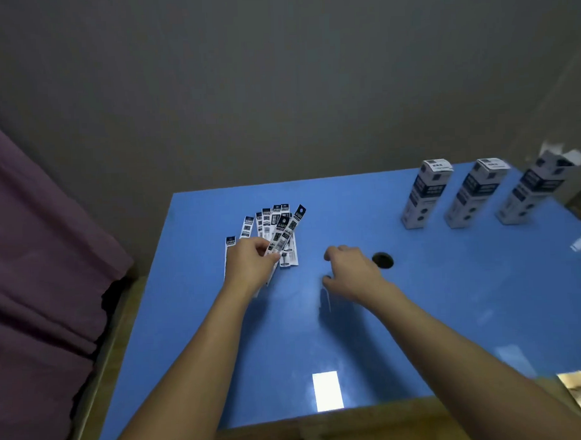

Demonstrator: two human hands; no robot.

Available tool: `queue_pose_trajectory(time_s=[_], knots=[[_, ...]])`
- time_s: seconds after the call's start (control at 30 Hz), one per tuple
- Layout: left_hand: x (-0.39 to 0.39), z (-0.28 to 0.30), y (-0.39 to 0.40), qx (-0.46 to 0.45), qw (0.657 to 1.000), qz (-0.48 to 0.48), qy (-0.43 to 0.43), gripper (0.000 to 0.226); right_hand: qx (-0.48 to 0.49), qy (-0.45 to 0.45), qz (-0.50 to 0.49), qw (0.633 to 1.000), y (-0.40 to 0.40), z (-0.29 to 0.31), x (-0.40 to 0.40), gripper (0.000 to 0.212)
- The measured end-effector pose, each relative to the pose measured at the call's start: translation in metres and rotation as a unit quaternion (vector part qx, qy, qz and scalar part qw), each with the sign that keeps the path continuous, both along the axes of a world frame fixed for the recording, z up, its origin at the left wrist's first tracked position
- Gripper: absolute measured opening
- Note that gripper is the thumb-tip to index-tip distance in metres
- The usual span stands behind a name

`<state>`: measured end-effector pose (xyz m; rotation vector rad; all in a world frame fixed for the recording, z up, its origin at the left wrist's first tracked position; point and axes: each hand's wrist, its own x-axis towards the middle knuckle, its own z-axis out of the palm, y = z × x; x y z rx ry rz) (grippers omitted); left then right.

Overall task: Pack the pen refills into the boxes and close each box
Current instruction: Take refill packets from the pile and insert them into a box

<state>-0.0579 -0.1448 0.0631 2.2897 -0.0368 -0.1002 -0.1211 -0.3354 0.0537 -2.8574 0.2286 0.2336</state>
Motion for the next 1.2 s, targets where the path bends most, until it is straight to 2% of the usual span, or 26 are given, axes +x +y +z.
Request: queue_pose_trajectory(time_s=[0.17,0.33,0.6,1.0,1.2], knots=[[-0.023,-0.001,-0.029,-0.002,0.999,-0.051,0.009,0.032,-0.017,-0.006,-0.057,0.998,-0.022,0.004,-0.048,0.041],[-0.042,0.001,-0.066,0.031,0.992,-0.125,0.01,0.008,-0.014,0.003,-0.131,0.991,-0.058,0.008,-0.089,0.041],[-0.069,0.016,-0.147,0.056,0.98,-0.193,-0.008,0.008,-0.013,-0.008,-0.203,0.979,-0.134,0.01,-0.153,0.04],[-0.126,0.026,-0.266,0.048,0.981,-0.19,-0.007,0.002,-0.027,-0.001,-0.21,0.977,-0.273,0.012,-0.231,0.036],[-0.144,0.024,-0.312,0.06,0.983,-0.172,-0.005,0.01,-0.026,0.008,-0.189,0.982,-0.324,0.011,-0.249,0.037]])
